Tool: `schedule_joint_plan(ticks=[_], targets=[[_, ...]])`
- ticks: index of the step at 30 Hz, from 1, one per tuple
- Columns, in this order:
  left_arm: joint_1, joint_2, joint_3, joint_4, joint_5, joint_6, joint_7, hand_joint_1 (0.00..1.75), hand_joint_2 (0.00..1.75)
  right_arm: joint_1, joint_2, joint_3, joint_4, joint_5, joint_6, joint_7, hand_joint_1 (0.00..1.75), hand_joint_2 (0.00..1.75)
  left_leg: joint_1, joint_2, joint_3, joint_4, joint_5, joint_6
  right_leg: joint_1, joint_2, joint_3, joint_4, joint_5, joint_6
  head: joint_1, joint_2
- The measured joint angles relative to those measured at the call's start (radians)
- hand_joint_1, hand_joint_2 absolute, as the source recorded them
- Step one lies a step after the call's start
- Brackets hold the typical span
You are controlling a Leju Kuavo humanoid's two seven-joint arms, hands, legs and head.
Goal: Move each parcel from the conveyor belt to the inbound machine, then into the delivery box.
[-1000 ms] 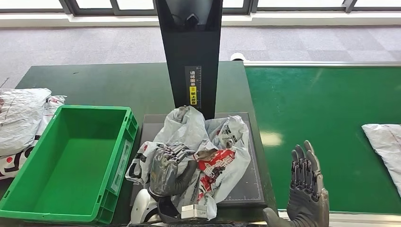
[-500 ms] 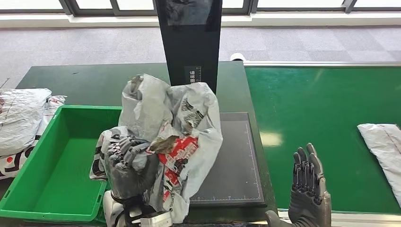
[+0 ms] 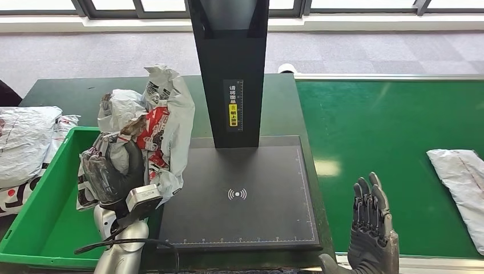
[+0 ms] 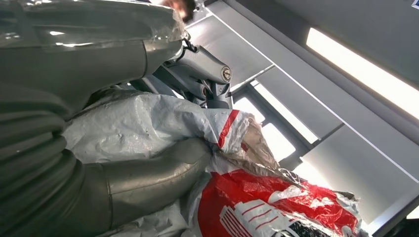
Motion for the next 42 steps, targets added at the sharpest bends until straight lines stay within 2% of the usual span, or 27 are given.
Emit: schedule_joint_plan(ticks=[9,12,16,22,26,32,42], targets=[[-0.004,0.009,0.001,0.013,0.0,0.0,0.001,1.75,1.75,0.0,0.0,0.0,0.0,0.0,0.0,0.0,0.0,1.75,0.0,0.0,-0.001,0.0,0.0,0.0,0.0,0.0,-0.001,0.0,0.0,0.0,0.0,0.0],[-0.016,0.011,0.009,0.025,-0.013,0.0,0.045,1.75,1.75,0.001,0.0,0.0,0.0,0.005,0.002,0.0,0.0,1.75,0.0,0.0,-0.001,0.0,0.0,0.0,0.0,0.0,-0.001,0.0,0.0,0.0,0.0,0.0],[-0.104,0.036,0.066,0.141,-0.037,-0.013,0.157,1.75,1.75,0.01,0.009,-0.003,-0.005,0.027,0.02,0.0,0.0,1.75,0.0,0.0,0.0,0.0,0.001,-0.001,0.0,0.0,-0.001,0.0,0.001,-0.001,0.0,0.0],[-0.274,0.085,0.159,0.42,-0.11,-0.009,0.231,1.75,1.75,0.043,0.041,-0.028,-0.032,0.06,0.045,0.0,0.0,1.75,0.001,0.0,-0.001,0.0,0.003,-0.004,0.003,0.0,-0.002,0.0,0.003,-0.004,0.0,0.0],[-0.332,0.106,0.233,0.527,-0.228,-0.004,0.3,1.75,1.75,0.062,0.06,-0.041,-0.047,0.077,0.064,0.0,0.0,1.75,0.002,0.001,-0.001,0.0,0.003,-0.004,0.003,0.002,-0.003,0.001,0.003,-0.004,0.0,0.0],[-0.342,0.114,0.325,0.576,-0.262,-0.002,0.304,1.75,1.75,0.087,0.092,-0.061,-0.074,0.1,0.083,0.0,0.0,1.75,0.002,0.001,-0.002,0.0,0.003,-0.004,0.003,0.002,-0.005,0.001,0.003,-0.004,0.0,0.0],[-0.316,0.111,0.335,0.554,-0.262,-0.002,0.313,1.75,1.75,0.097,0.118,-0.073,-0.095,0.107,0.095,0.0,0.0,1.75,0.003,0.001,-0.003,0.0,0.003,-0.004,0.003,0.001,-0.005,0.001,0.003,-0.004,0.0,0.0]])
